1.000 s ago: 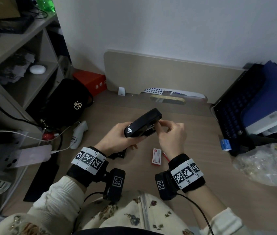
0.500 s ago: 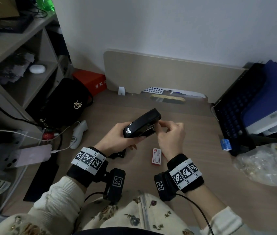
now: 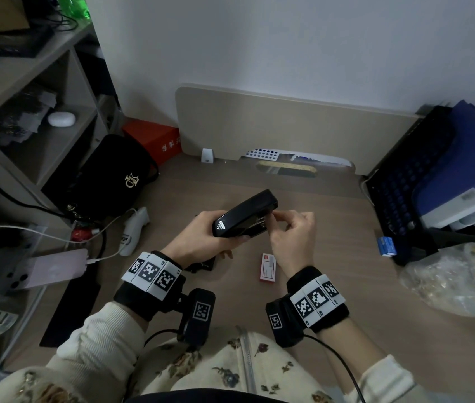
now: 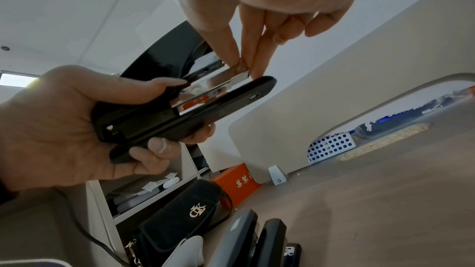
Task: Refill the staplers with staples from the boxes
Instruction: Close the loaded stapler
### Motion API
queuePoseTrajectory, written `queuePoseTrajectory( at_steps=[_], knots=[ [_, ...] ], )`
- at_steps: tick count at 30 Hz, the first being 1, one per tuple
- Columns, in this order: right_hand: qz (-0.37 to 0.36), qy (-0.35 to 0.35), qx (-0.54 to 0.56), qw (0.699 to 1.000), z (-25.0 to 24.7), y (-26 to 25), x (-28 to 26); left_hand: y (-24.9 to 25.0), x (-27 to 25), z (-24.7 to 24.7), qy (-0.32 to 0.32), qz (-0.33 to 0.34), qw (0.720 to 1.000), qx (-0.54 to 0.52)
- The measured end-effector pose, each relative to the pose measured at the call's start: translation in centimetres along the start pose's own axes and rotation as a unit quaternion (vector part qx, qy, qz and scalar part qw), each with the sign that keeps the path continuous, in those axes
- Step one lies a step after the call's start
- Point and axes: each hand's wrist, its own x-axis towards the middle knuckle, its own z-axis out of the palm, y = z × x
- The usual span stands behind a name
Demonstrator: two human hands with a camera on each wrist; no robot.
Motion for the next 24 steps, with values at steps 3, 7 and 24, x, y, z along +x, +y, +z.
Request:
queuePoseTrajectory(
  at_steps=[3, 7, 24],
  knots=[
    [-0.01, 0.0, 0.0, 1.0, 0.1, 0.1, 0.0, 0.0, 0.0, -0.1, 0.0, -0.002, 1.0, 0.001],
    [0.008, -0.022, -0.003, 1.0, 0.0, 0.3, 0.1, -0.2, 0.1, 0.2, 0.006, -0.004, 1.0, 0.001],
    [0.028, -0.145, 0.01, 0.989, -0.2, 3.7, 0.3, -3.2, 2.7, 1.4, 0.073, -0.078, 0.994, 0.009]
  ],
)
